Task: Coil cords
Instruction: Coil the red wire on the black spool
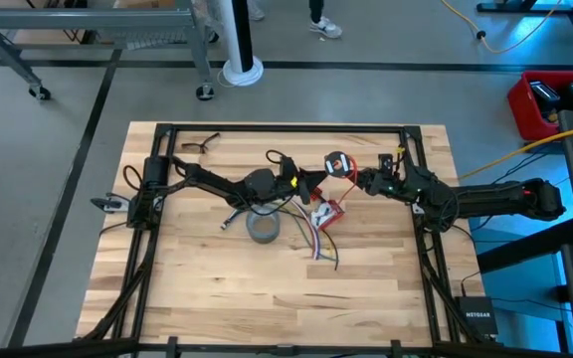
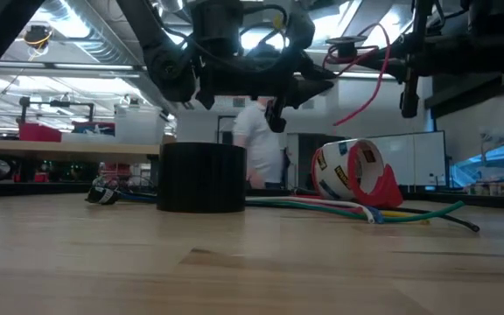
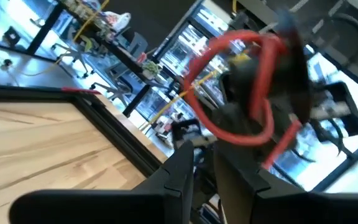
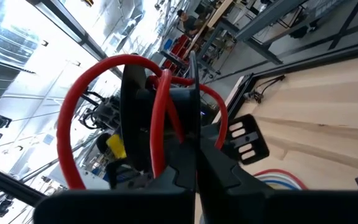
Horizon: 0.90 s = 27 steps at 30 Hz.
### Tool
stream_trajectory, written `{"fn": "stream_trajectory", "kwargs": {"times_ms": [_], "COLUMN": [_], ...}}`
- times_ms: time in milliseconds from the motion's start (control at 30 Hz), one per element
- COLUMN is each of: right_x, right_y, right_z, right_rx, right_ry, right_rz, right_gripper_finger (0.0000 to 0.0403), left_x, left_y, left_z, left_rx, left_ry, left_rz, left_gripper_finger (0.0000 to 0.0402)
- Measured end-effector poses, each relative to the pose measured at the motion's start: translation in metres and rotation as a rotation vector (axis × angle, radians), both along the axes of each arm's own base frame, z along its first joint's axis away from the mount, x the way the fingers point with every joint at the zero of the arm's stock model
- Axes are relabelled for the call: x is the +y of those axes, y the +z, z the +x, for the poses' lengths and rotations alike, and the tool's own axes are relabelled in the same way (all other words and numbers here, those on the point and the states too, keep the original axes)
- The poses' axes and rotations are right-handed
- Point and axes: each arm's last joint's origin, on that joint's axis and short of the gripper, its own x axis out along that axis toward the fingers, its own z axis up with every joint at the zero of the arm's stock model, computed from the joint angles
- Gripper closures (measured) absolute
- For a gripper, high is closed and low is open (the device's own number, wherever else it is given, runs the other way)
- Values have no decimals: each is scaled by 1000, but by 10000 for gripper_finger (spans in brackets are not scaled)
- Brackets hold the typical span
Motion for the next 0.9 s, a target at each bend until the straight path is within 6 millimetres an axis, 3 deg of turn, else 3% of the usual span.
{"fn": "stream_trajectory", "kwargs": {"times_ms": [367, 900], "right_x": [1, 2], "right_y": [4, 5], "right_z": [0, 0], "right_rx": [-44, -46], "right_ry": [34, 65], "right_rz": [-14, -18], "right_gripper_finger": [400, 400], "left_x": [0, 0], "left_y": [0, 8], "left_z": [0, -2], "left_rx": [-12, -66], "left_ry": [-3, 13], "left_rz": [-36, 49], "left_gripper_finger": [345, 345]}}
